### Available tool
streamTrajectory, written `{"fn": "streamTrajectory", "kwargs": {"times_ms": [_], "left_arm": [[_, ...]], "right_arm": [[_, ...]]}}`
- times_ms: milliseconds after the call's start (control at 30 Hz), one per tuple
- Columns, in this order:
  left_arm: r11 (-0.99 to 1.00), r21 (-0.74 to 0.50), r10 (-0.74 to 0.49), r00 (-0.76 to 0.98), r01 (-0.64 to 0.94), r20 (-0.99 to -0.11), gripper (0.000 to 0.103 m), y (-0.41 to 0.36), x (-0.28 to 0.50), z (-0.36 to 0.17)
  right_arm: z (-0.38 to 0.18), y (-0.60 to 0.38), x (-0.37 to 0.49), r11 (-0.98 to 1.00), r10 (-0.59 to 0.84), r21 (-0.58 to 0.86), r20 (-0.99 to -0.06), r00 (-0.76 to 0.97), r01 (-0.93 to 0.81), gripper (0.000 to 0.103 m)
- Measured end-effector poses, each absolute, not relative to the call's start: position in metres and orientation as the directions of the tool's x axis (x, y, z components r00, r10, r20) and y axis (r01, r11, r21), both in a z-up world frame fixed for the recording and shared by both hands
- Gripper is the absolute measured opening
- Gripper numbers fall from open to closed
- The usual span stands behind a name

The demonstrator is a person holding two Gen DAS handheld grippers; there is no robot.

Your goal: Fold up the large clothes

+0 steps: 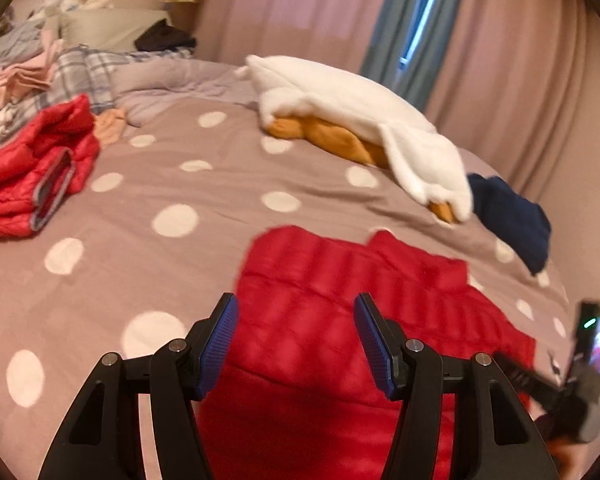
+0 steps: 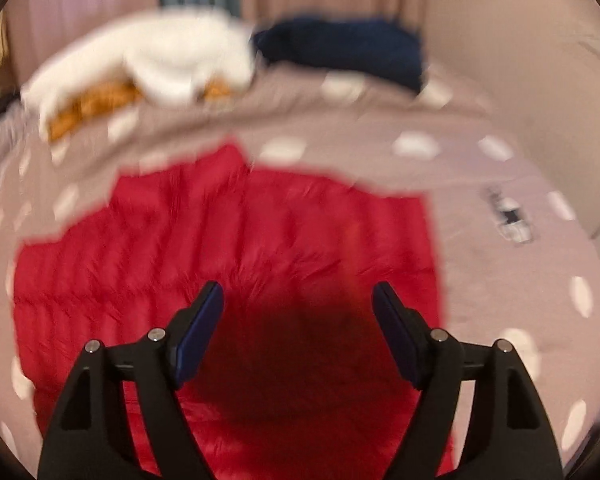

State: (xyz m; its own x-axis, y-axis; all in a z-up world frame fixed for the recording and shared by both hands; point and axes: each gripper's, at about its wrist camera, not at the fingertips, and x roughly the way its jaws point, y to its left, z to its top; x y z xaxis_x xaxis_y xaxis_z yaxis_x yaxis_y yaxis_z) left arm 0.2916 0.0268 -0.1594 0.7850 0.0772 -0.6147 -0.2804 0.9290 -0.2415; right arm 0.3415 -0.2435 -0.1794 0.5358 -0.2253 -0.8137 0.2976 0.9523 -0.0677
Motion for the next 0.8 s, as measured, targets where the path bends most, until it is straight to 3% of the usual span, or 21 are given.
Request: {"fn": "streamTrajectory", "kwargs": {"times_ms": [67,100,133,167,200,267,367,433,467,500,600,667,733,800], "left_arm": [[0.925,-0.227,0.102,0.776,-0.304,-0.622,0.059,0.035,0.294,-0.163],[0.921,-0.225,0.112,0.768,-0.318,-0.630,0.059,0.039,0.294,-0.165],[0.915,-0.228,0.117,0.759,-0.334,-0.641,0.059,0.043,0.297,-0.169],[0.911,-0.233,0.117,0.755,-0.340,-0.645,0.059,0.045,0.298,-0.170],[0.906,-0.241,0.114,0.750,-0.347,-0.652,0.059,0.047,0.298,-0.172],[0.900,-0.253,0.108,0.745,-0.354,-0.658,0.059,0.048,0.299,-0.174],[0.905,-0.246,0.120,0.761,-0.348,-0.638,0.059,0.046,0.297,-0.170],[0.906,-0.238,0.127,0.762,-0.349,-0.635,0.059,0.045,0.299,-0.170],[0.906,-0.240,0.122,0.759,-0.349,-0.640,0.059,0.045,0.303,-0.170],[0.907,-0.246,0.112,0.758,-0.343,-0.642,0.059,0.044,0.307,-0.170],[0.920,-0.245,0.093,0.780,-0.304,-0.619,0.059,0.038,0.318,-0.170],[0.925,-0.225,0.115,0.790,-0.305,-0.602,0.057,0.033,0.325,-0.173],[0.939,-0.161,0.151,0.782,-0.305,-0.605,0.046,0.022,0.340,-0.183],[0.954,-0.145,0.119,0.774,-0.262,-0.622,0.042,0.012,0.355,-0.199]], "right_arm": [[-0.205,-0.250,0.353,0.953,-0.204,-0.054,-0.841,0.501,0.298,0.077],[-0.210,-0.253,0.353,0.954,-0.186,-0.030,-0.840,0.510,0.299,0.071],[-0.211,-0.256,0.351,0.955,-0.166,-0.001,-0.832,0.530,0.297,0.061],[-0.211,-0.259,0.350,0.956,-0.148,0.022,-0.826,0.544,0.293,0.034],[-0.208,-0.264,0.348,0.954,-0.126,0.055,-0.819,0.560,0.294,0.022],[-0.198,-0.274,0.345,0.944,-0.148,0.057,-0.808,0.570,0.326,0.016],[-0.174,-0.287,0.337,0.923,-0.266,-0.021,-0.755,0.600,0.383,0.018],[-0.166,-0.302,0.335,0.920,-0.236,0.026,-0.758,0.608,0.390,0.030],[-0.162,-0.310,0.334,0.905,-0.260,0.012,-0.774,0.578,0.425,0.049],[-0.159,-0.315,0.332,0.887,-0.309,-0.024,-0.772,0.555,0.461,0.058],[-0.144,-0.322,0.317,0.852,-0.411,-0.071,-0.705,0.578,0.519,0.058],[-0.133,-0.321,0.308,0.865,-0.383,-0.018,-0.670,0.636,0.502,0.055],[-0.131,-0.313,0.313,0.913,-0.289,0.025,-0.667,0.687,0.407,0.044],[-0.139,-0.306,0.325,0.938,-0.238,0.025,-0.681,0.693,0.347,0.020]]}}
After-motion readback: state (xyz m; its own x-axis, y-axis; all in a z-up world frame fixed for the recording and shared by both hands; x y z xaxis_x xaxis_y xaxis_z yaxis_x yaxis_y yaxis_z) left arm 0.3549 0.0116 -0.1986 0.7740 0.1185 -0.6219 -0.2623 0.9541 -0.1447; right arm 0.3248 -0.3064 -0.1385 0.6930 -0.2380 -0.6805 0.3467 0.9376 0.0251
